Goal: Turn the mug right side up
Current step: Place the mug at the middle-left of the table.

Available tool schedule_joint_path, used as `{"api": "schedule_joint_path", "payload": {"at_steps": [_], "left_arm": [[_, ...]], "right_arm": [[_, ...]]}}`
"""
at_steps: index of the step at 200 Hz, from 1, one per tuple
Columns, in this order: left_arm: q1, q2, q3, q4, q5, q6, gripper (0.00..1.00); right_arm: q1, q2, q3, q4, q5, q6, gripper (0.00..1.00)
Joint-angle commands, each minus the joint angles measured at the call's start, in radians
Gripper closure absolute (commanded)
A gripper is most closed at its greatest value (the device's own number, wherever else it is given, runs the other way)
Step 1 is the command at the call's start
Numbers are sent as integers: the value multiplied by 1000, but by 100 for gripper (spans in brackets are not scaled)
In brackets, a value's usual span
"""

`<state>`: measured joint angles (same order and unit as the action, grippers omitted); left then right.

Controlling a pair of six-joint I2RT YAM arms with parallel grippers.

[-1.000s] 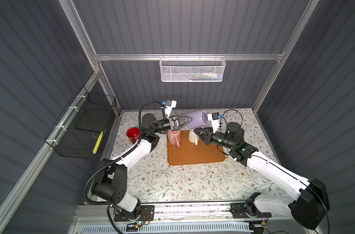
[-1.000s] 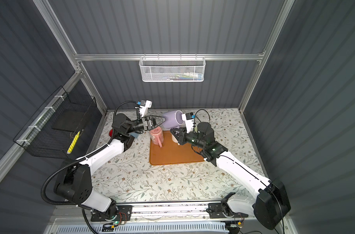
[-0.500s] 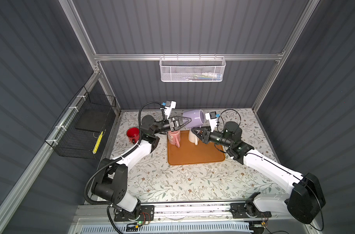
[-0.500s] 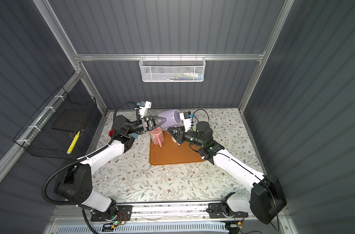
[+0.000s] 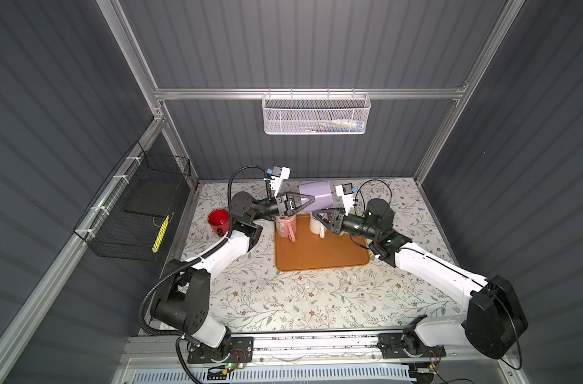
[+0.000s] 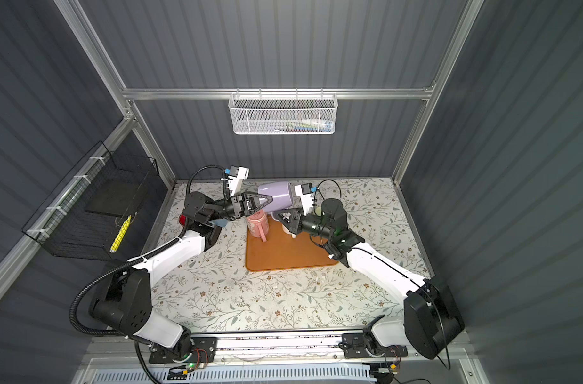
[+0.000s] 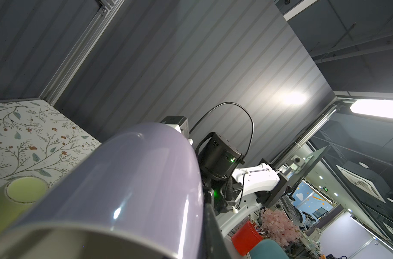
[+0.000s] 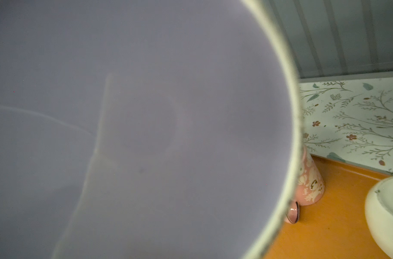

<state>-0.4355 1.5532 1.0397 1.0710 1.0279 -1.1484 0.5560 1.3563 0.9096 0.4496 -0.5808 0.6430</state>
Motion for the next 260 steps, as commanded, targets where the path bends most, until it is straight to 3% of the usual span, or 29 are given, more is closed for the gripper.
{"api": "schedule_joint_path", "payload": {"at_steps": [1, 45, 85, 117, 148, 171, 197, 260], "left_arm": [[-11, -29, 3, -86, -26, 42, 100], [-11, -121, 75, -664, -95, 437, 100], [-8, -152, 176, -1056, -197, 677, 100], [6, -147, 301, -1442, -335, 893, 100], [30, -130, 462, -1832, -544, 1079, 100], [60, -106, 520, -2063, -740, 1147, 100], [137, -107, 497, -2213, -881, 1176, 100], [178, -3, 389, -2248, -1072, 1175, 100]], "right_arm": [[-8, 5, -16, 47, 38, -55, 78], [-19, 8, -29, 24, 45, -50, 70], [-32, 1, -50, 13, 55, -43, 53], [-58, -26, -73, -37, 58, -57, 49], [-81, -66, -87, -129, 87, -109, 48], [-94, -77, -86, -185, 104, -144, 47], [-104, -60, -74, -222, 102, -171, 47], [-107, -9, -78, -197, 63, -167, 47]]}}
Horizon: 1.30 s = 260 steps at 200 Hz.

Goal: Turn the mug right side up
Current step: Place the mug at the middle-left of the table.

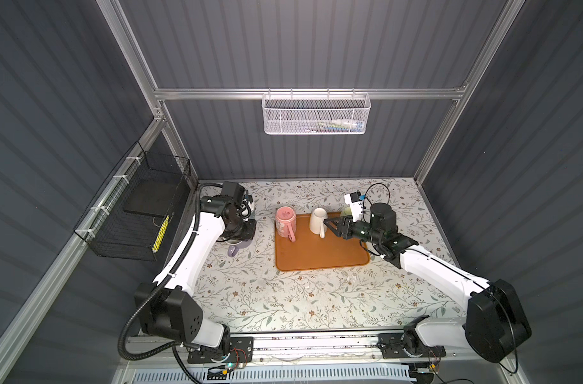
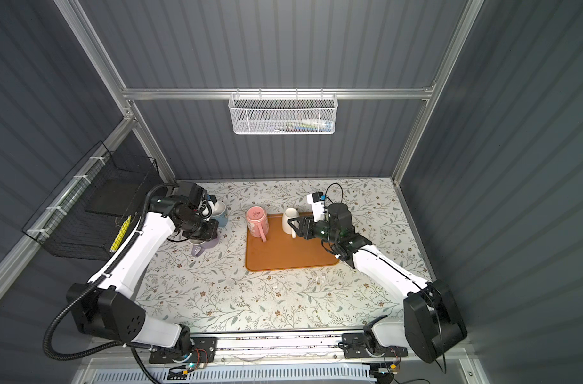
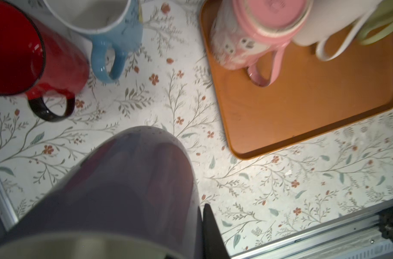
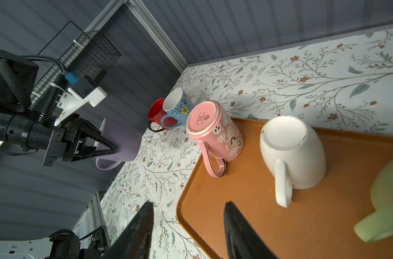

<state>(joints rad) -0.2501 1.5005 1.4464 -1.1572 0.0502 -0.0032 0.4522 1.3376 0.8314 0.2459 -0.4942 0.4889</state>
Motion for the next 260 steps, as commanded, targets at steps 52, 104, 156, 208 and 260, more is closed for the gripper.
{"api": "schedule_joint_path", "payload": {"at_steps": [52, 104, 156, 208, 260], "left_arm": [[-7, 192, -24, -13, -224, 10, 100], [13, 262, -67, 97, -276, 5, 100], [42, 269, -108, 224, -208, 19, 100], [66, 301, -108, 272, -175, 40, 100], [68, 324, -122, 303, -167, 43, 100]], "right_arm": [[-11, 17, -24, 19, -33, -19, 47], [-25, 21, -36, 30, -41, -12, 47], [-33, 19, -37, 23, -42, -11, 47], [-32, 22, -32, -1, -22, -10, 45], [-31, 13, -11, -101, 20, -61, 43]]}}
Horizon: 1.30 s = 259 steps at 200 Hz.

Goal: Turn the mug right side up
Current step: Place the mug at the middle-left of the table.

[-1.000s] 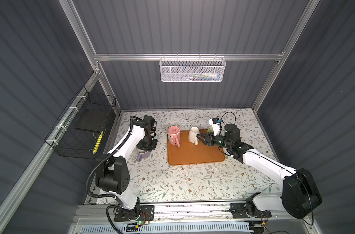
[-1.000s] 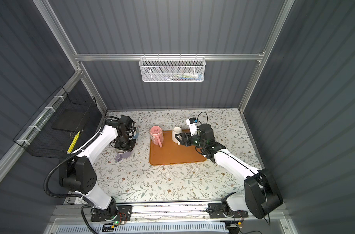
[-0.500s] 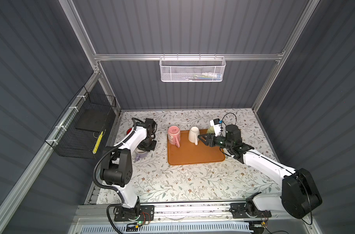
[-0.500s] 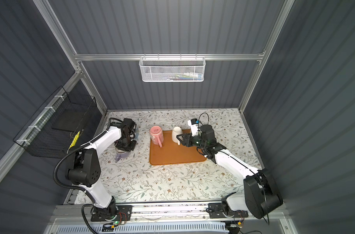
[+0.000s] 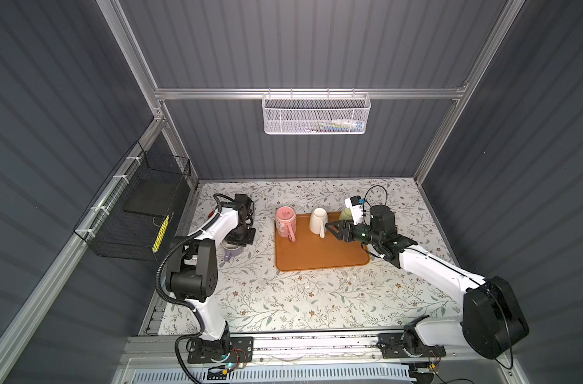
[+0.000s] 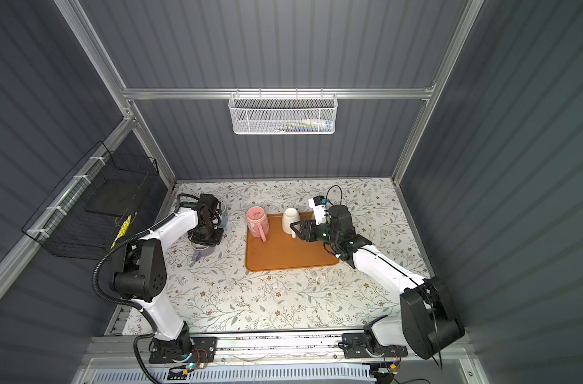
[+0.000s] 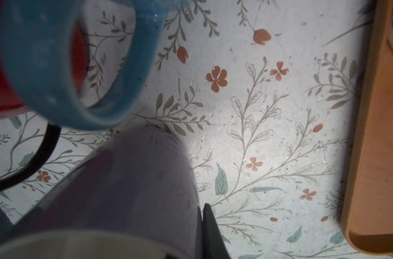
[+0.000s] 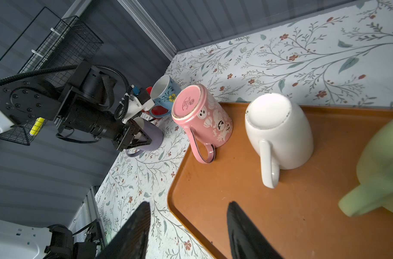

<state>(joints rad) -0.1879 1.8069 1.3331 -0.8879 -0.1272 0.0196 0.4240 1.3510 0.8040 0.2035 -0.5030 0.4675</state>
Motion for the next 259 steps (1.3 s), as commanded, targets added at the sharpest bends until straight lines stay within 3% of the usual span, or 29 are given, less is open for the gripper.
{"api": "schedule_joint_path", "payload": {"at_steps": [1, 26, 45, 78, 108, 164, 236, 259], "left_arm": [[5, 18, -8, 34, 11, 20, 100], [5, 11, -9, 40, 11, 26, 100], [5, 1, -7, 34, 1, 29, 91], [6, -25, 4, 15, -11, 33, 62], [5, -48, 4, 3, -15, 36, 46], [5, -141, 68, -75, -18, 31, 39], [-2, -321, 192, -145, 158, -23, 35], [-73, -353, 210, -131, 198, -85, 35]], "right_arm": [[-2, -1, 17, -60, 29, -40, 43], [-2, 6, 29, -80, 37, -49, 43], [-1, 15, 40, -91, 38, -52, 43], [0, 27, 57, -109, 43, -59, 43], [2, 33, 68, -127, 50, -67, 43], [2, 16, 79, -171, 80, -92, 43], [1, -1, 115, -233, 193, -145, 43], [-3, -11, 137, -268, 252, -170, 42]]}}
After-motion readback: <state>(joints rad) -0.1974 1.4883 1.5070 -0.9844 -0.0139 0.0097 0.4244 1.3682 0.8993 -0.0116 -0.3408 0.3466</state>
